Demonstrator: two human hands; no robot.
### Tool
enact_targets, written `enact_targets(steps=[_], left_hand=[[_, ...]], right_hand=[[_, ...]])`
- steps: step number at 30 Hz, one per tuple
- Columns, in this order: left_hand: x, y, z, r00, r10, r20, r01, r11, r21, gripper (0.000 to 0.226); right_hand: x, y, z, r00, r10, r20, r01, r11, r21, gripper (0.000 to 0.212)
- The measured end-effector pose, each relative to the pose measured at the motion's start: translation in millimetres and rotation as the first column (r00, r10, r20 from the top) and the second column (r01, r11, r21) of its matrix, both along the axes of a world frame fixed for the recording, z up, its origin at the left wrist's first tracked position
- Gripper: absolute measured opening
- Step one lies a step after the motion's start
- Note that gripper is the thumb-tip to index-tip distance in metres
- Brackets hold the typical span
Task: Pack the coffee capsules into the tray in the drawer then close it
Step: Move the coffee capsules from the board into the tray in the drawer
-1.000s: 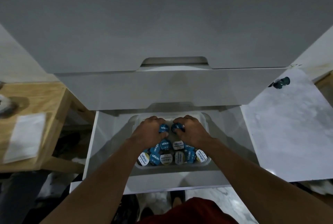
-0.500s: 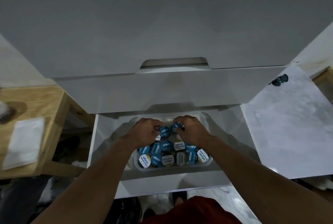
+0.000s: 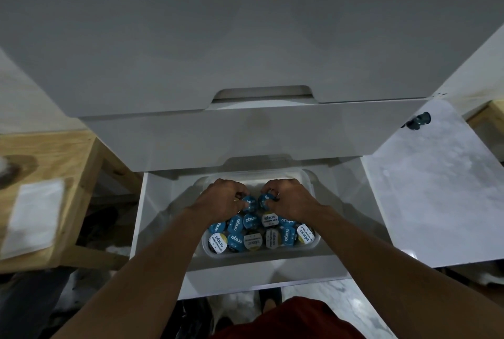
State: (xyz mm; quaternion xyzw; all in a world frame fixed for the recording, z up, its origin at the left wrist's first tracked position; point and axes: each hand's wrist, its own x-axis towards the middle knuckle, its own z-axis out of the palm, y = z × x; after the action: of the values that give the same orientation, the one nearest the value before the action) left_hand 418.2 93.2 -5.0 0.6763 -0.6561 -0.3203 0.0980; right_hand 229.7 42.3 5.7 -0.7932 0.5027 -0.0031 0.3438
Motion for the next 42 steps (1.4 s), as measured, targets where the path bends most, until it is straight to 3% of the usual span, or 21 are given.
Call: enact_targets(steps=[14,24,29,32,38,42], left_hand=[[-5.0,0.4,0.0,0.998,0.008,0.064,-0.007,1.0,-0.021,0.038],[-24.7,2.1,16.7,0.931,0.193,0.309,-0.124,0.965,-0.231,0.033],[-44.0,17.1,34.0,0.877,0.202,0.435,-0.057,0.945,-0.323,0.037],[-60.7,30.0,50.2,0.838,0.183,0.514,0.078,0.892,-0.446,0.037],[-103.1,38.9,82.0,0.831,0.168,0.53,0.236,0.757,-0.61,0.023],[-153.1,37.2,107.9,0.859,0.122,0.497,0.309,0.65,-0.694,0.031]], right_hand=[[-2.9,3.8,-4.2,1.0,-0.002,0.0,0.002,1.0,-0.013,0.038],[-13.5,-14.0,0.8,0.995,0.093,-0.044,-0.101,0.966,-0.238,0.036],[-26.7,-2.1,17.7,0.998,0.058,-0.04,-0.067,0.951,-0.302,0.039],[-41.9,14.3,35.8,0.999,0.0,-0.032,-0.013,0.912,-0.41,0.04],[-87.1,46.3,71.1,0.986,-0.147,0.074,0.163,0.789,-0.593,0.034],[-141.8,61.6,95.6,0.968,-0.238,0.08,0.228,0.699,-0.678,0.037]])
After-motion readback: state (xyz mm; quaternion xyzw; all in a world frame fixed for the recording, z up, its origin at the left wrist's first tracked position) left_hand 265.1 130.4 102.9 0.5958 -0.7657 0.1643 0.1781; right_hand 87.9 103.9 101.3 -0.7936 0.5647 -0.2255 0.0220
